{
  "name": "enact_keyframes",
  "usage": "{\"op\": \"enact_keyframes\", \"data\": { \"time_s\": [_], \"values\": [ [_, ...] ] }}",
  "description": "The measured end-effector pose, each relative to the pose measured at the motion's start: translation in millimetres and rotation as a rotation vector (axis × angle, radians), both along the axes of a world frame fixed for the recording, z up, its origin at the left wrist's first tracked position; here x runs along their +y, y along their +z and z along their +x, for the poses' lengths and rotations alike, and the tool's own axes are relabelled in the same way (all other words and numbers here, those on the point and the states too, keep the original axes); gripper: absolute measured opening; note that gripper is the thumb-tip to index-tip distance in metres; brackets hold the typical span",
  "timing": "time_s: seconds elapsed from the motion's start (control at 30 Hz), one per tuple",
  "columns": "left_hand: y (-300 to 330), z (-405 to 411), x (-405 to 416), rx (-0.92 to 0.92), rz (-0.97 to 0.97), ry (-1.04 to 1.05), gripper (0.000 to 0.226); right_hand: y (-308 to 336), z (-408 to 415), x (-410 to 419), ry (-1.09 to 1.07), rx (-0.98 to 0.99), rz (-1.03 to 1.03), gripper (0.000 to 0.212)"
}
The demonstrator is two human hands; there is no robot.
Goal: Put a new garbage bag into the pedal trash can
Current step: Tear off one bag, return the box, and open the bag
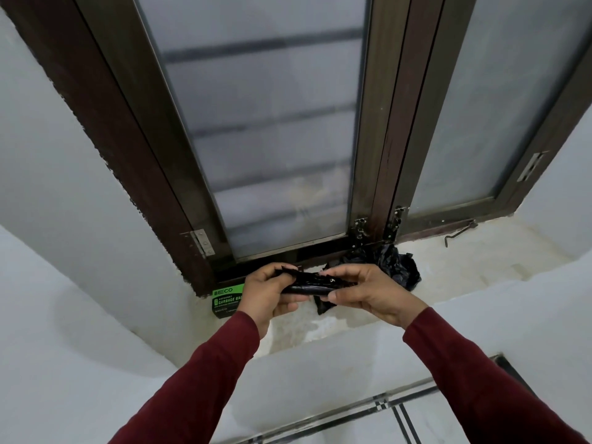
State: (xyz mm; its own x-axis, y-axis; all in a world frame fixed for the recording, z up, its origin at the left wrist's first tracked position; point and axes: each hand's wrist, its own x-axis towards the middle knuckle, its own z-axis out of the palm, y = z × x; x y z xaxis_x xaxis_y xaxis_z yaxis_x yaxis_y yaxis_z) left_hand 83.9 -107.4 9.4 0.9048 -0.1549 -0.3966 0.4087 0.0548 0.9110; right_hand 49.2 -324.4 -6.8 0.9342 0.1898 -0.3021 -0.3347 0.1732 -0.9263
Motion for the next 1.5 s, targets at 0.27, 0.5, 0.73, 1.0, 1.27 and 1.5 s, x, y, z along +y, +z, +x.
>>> {"op": "enact_keyframes", "data": {
  "time_s": [0.27,0.5,0.73,1.0,1.27,1.5],
  "values": [
    [2.0,4.9,21.5,-0.078,-0.038,-0.156,0.028,-1.6,6.9,6.3,-0.141,-0.04,0.059,0.021],
    [-8.1,10.1,22.0,-0.298,0.099,-0.05,0.016,-1.6,9.3,12.3,-0.243,0.02,0.189,0.024],
    [-9.5,16.1,24.5,-0.346,0.21,0.025,0.01,-3.8,11.2,10.6,-0.242,-0.135,-0.197,0.014],
    [-1.8,30.6,18.6,-0.403,0.327,-0.086,0.01,15.4,36.1,28.4,0.083,-0.412,-0.561,0.045],
    [-20.7,49.5,30.0,-0.448,0.603,0.001,0.021,-11.1,31.1,43.3,-0.173,-0.199,-0.412,0.042],
    [-43.9,59.8,38.4,-0.573,1.359,-0.642,0.024,-18.1,26.9,37.9,-0.205,-0.115,-0.478,0.032]
  ]
}}
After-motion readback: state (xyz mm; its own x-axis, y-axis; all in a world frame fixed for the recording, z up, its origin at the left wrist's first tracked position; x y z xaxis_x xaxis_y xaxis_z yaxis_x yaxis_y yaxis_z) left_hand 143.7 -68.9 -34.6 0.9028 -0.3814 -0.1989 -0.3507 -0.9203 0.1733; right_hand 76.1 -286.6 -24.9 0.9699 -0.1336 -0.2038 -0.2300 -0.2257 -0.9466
